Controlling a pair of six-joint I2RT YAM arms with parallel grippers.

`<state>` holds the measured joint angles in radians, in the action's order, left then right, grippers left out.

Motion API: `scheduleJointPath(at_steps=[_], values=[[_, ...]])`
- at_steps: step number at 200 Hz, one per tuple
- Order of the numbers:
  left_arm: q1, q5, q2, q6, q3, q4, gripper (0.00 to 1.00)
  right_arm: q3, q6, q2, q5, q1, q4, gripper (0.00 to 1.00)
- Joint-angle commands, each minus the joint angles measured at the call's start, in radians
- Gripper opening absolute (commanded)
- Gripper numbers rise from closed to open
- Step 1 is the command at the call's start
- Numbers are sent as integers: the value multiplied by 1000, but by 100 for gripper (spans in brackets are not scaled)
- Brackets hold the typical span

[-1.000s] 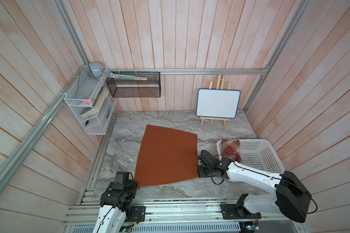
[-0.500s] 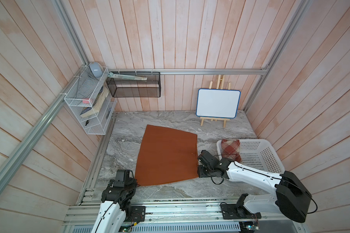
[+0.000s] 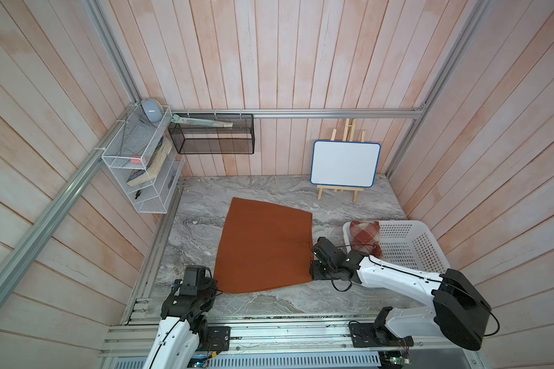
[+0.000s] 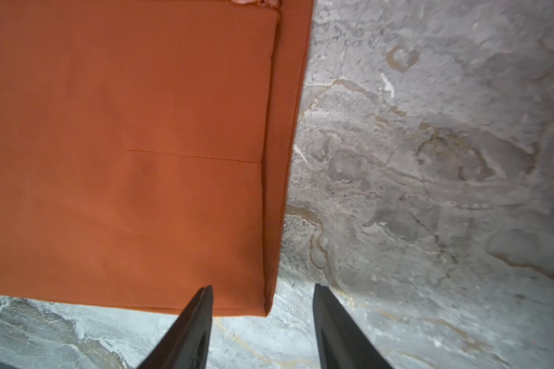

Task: Roll up the skirts
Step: Fold the skirt at the center of the board.

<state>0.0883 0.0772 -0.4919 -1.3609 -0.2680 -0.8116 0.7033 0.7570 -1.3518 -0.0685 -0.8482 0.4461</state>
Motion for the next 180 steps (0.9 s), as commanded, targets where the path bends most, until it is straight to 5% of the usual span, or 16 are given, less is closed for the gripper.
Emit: scheduleJointPath(at_steps=[1,82,144,180], values=[[4,-9,7,20,-30,28,0,-32,77,-13,37,-29,5,55],[10,6,-2,25,-30,50,0,-128,132,3,54,-41,-188,52],[10,5,3,20,-29,56,0,-135,166,29,78,-38,-110,7],[11,-4,3,32,-48,60,0,-129,165,106,60,-38,-60,0]])
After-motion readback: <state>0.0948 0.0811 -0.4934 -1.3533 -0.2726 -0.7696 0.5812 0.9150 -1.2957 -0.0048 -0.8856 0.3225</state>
